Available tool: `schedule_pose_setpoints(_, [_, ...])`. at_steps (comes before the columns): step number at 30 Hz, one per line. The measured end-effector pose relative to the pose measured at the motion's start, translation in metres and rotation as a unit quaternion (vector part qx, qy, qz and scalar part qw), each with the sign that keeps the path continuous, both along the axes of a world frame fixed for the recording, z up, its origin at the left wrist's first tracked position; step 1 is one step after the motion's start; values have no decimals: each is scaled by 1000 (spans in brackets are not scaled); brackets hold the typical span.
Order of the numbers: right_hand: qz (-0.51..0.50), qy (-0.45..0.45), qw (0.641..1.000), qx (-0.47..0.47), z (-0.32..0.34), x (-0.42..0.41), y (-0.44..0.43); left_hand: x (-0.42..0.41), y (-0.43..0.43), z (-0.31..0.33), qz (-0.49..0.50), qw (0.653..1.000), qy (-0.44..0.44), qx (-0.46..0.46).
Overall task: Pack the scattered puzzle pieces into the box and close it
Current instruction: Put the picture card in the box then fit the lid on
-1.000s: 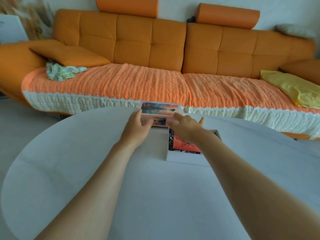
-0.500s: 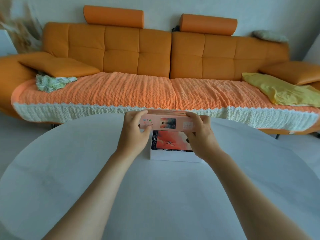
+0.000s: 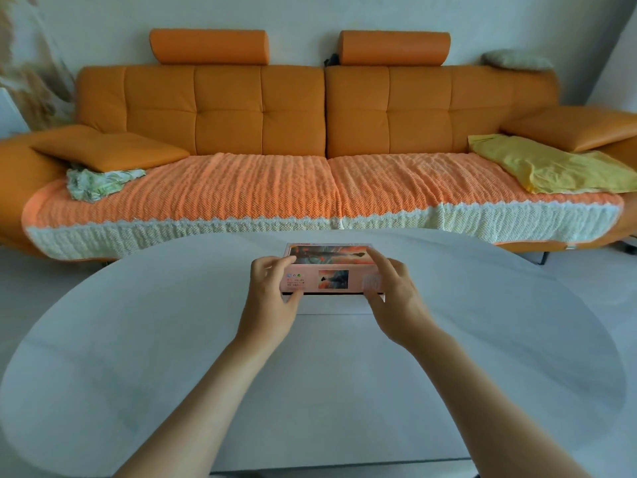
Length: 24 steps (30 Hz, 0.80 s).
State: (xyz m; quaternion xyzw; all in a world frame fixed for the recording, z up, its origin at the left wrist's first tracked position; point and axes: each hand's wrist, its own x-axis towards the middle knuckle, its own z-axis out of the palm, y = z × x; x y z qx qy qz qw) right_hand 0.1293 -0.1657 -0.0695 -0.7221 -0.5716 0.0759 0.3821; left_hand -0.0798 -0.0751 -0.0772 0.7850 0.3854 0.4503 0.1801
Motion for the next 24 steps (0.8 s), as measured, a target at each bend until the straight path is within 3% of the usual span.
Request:
schedule_pose_setpoints(4, [-4,22,1000,-14,1,3,-2,-4,2,-3,-12,1000,0,-10])
schedule_pose_setpoints(12, [-25,44,997,49,1,-2,-3,-6,2,-3,7,1000,12,27])
schedule_pose_setpoints(24, [-20,-54,998,12,6,3,-3,-15,6,18,18,994,97,42])
